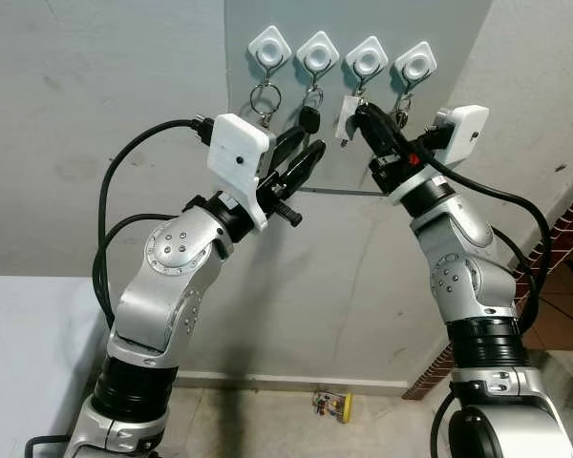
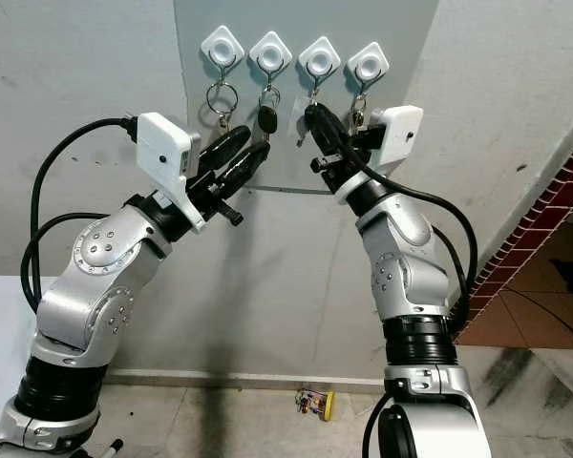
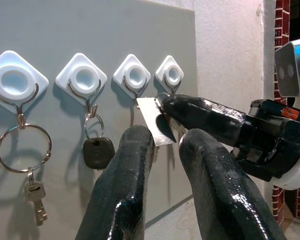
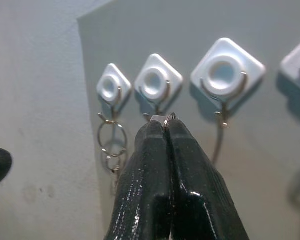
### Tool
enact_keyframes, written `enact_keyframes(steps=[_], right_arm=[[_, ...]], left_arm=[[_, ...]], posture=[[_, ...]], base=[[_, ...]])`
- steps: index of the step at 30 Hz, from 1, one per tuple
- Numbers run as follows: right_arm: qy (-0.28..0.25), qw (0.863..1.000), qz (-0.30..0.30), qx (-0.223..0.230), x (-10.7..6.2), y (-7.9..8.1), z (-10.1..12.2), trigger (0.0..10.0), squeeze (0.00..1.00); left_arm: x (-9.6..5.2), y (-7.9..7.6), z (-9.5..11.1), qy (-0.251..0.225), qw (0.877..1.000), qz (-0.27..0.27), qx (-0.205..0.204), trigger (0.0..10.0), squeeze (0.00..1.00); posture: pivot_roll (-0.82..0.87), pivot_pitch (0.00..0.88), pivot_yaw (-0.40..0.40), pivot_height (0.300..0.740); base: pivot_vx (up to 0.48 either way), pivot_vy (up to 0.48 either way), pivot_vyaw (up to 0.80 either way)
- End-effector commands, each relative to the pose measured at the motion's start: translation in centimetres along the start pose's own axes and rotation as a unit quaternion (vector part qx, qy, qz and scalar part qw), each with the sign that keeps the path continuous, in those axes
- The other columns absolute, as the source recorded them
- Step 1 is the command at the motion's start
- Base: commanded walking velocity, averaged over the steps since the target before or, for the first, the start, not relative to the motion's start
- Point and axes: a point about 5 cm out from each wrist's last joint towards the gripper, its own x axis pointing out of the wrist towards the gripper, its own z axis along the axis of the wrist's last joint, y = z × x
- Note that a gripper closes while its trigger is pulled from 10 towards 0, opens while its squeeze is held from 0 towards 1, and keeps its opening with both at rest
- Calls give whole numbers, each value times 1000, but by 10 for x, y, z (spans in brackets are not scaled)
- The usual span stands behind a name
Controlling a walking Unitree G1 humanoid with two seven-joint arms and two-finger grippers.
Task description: Hang keys on a hook
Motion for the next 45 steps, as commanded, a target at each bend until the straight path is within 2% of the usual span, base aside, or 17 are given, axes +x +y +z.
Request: enact_keyframes(steps=[1,9,18,22,24,25,27,31,38,45], right_arm=[[-14,1000,10,-1,7,2,9,10000,0],[-30,999,12,13,12,2,14,10000,0],[-47,997,-5,57,14,-2,17,10000,0],[-51,992,-20,114,14,-8,16,10000,0],[-50,991,-21,121,14,-8,16,10000,0],[-44,988,-25,149,14,-11,13,10000,0],[-43,983,-30,173,14,-13,12,10000,0],[-42,978,-38,202,14,-16,11,10000,0],[-26,975,-32,220,14,-16,9,10000,0],[-8,975,0,224,15,-8,5,10000,0]], left_arm=[[0,-4,4,-3,1000,-10,0,10000,0],[-1,-4,4,0,1000,-8,-1,10000,0],[-2,-4,5,0,1000,-7,-3,10000,0],[-1,-4,6,0,1000,-7,-4,10000,0],[-1,-4,6,-1,1000,-7,-4,10000,0],[-1,-4,7,-2,1000,-6,-5,10000,0],[-1,-4,7,-2,1000,-6,-5,10000,0],[-2,-4,8,-3,1000,-5,-6,10000,0],[-2,-4,10,-5,1000,-3,-7,10000,0],[-2,-3,10,-5,1000,1,-8,10000,0]], posture=[[6,6,-31,740],[15,10,-33,740],[13,15,-32,740],[13,21,-33,740],[13,21,-33,740],[14,24,-33,740],[14,25,-33,740],[15,29,-34,740],[18,37,-38,740],[20,40,-39,740]], base=[[0,0,0],[0,0,0],[0,0,0],[0,0,0],[0,0,0],[0,0,0],[0,0,0],[0,0,0],[0,0,0],[0,0,0]])
